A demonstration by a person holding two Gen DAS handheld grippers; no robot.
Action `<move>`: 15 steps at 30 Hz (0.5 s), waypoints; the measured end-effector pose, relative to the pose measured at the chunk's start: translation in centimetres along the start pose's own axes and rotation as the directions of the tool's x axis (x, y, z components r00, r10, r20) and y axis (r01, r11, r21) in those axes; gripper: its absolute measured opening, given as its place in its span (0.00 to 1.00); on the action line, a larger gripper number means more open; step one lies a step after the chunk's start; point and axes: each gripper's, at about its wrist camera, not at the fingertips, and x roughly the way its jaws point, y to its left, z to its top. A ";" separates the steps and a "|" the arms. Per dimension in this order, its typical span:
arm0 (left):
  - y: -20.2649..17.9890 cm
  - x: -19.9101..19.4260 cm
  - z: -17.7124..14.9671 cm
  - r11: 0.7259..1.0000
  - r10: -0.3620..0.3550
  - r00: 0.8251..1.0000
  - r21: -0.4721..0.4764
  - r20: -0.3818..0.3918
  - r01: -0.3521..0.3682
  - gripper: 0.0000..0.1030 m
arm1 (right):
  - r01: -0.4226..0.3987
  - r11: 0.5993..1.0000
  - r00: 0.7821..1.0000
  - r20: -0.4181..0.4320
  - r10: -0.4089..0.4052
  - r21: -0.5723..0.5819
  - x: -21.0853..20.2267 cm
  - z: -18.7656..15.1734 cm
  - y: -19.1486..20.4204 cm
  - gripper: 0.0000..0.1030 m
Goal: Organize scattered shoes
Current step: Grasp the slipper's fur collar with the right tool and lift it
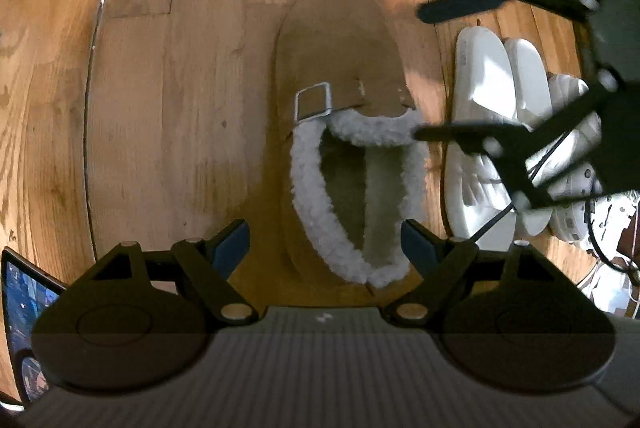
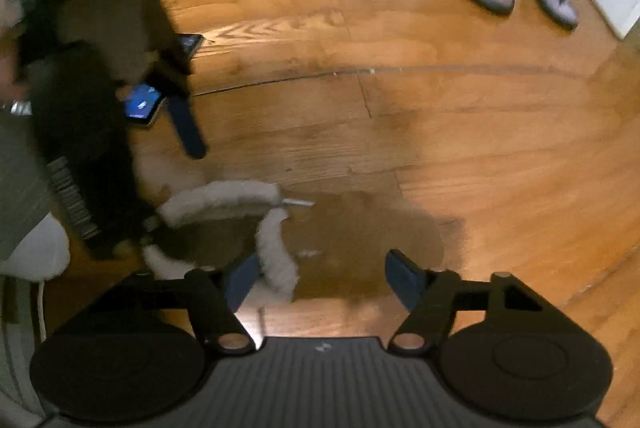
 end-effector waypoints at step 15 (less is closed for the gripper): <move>2.2 -3.6 1.5 0.996 -0.043 0.993 -0.078 0.113 0.052 0.83 | 0.131 0.980 0.990 0.024 -0.136 0.152 3.9 -0.5 0.8 0.24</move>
